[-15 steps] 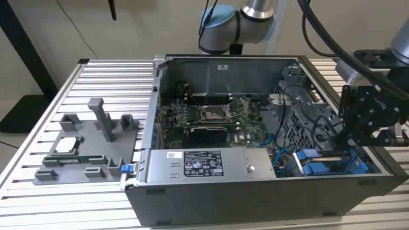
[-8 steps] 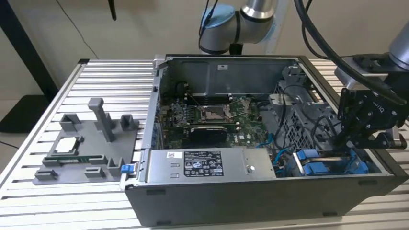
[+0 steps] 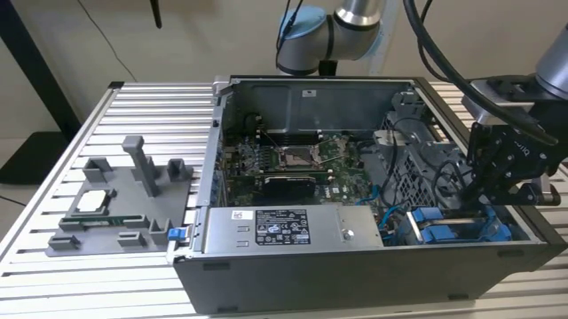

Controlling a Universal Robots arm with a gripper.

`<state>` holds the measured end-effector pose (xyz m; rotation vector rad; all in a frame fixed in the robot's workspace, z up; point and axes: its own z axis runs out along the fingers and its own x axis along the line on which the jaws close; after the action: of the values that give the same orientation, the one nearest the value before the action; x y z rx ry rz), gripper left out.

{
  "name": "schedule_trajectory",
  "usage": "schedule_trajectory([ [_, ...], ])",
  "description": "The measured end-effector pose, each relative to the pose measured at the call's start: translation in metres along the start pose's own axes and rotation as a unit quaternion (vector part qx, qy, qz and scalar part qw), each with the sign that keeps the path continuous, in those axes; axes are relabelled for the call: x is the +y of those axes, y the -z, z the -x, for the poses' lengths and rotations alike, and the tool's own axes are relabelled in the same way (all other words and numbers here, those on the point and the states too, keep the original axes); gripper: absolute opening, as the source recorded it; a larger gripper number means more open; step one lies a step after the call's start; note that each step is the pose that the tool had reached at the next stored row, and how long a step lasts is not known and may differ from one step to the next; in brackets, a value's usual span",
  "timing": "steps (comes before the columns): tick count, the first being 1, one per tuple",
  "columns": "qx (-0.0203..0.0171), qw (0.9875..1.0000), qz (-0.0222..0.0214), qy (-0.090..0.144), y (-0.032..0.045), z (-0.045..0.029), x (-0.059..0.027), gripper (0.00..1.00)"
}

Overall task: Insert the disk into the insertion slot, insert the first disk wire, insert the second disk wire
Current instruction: 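Insert the first disk wire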

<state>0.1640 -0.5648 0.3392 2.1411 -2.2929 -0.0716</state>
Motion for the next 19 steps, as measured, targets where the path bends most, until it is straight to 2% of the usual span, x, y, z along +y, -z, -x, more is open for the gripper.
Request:
schedule_trajectory([
  [10,-0.0012,1.0000,0.0017,0.000,-0.0021,-0.0018,-0.0004,0.00],
  [13,-0.0003,1.0000,0.0020,0.000,-0.0013,-0.0026,-0.0005,0.00],
  [17,0.0007,1.0000,0.0019,0.000,-0.0060,-0.0028,-0.0007,0.00],
  [19,-0.0003,1.0000,0.0021,0.000,-0.0071,-0.0028,-0.0008,0.00],
])
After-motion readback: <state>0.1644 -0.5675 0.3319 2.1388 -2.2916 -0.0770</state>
